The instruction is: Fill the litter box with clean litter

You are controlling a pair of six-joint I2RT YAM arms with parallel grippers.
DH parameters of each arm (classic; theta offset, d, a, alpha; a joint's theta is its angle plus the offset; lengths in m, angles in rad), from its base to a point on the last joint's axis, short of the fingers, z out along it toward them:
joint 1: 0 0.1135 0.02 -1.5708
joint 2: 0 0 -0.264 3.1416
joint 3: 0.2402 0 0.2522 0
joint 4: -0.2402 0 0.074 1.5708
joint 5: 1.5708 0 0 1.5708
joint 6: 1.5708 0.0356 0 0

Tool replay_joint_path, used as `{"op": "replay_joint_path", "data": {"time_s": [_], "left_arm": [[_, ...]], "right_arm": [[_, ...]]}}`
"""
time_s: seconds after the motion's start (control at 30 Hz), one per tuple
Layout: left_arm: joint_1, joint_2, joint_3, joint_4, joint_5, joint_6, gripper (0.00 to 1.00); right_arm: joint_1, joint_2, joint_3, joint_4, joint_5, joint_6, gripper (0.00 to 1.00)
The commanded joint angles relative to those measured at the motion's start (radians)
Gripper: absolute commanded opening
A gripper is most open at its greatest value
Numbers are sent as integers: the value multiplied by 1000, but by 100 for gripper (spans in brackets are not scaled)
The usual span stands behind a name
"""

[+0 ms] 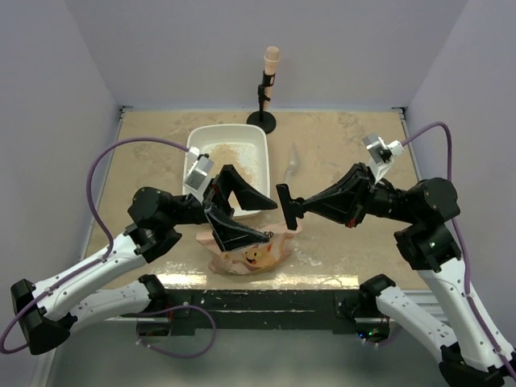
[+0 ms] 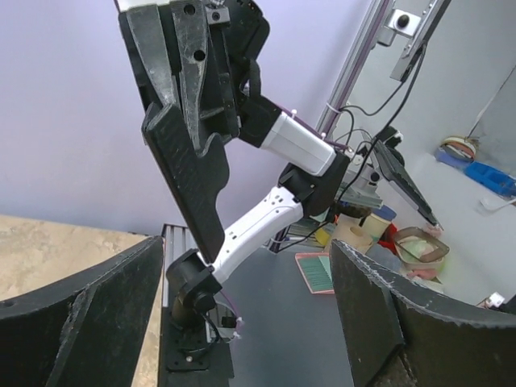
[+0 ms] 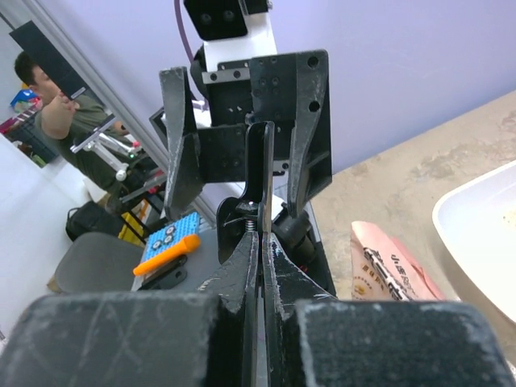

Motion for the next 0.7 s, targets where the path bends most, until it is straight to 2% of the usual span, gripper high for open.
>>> {"op": "replay_joint_path", "data": {"time_s": [0.0,0.13,0.33,0.53,0.63,0.67], "left_arm": [[-12,23,-1,74,20,5,87],[-12,28,-1,85,20,14,86],[-12,29,13,77,20,23,83],[-11,21,22,43,29,37,65],[-11,17,17,33,32,42,53],[-12,18,17,28,33,45,44]], "right_arm": [[18,17,-3,141,-3,56,0],[62,34,0,146,32,50,0],[211,68,-21,155,150,21,0],[231,74,-15,133,193,-10,0],[231,78,-12,136,198,-8,0],[231,78,-12,137,198,-10,0]]}}
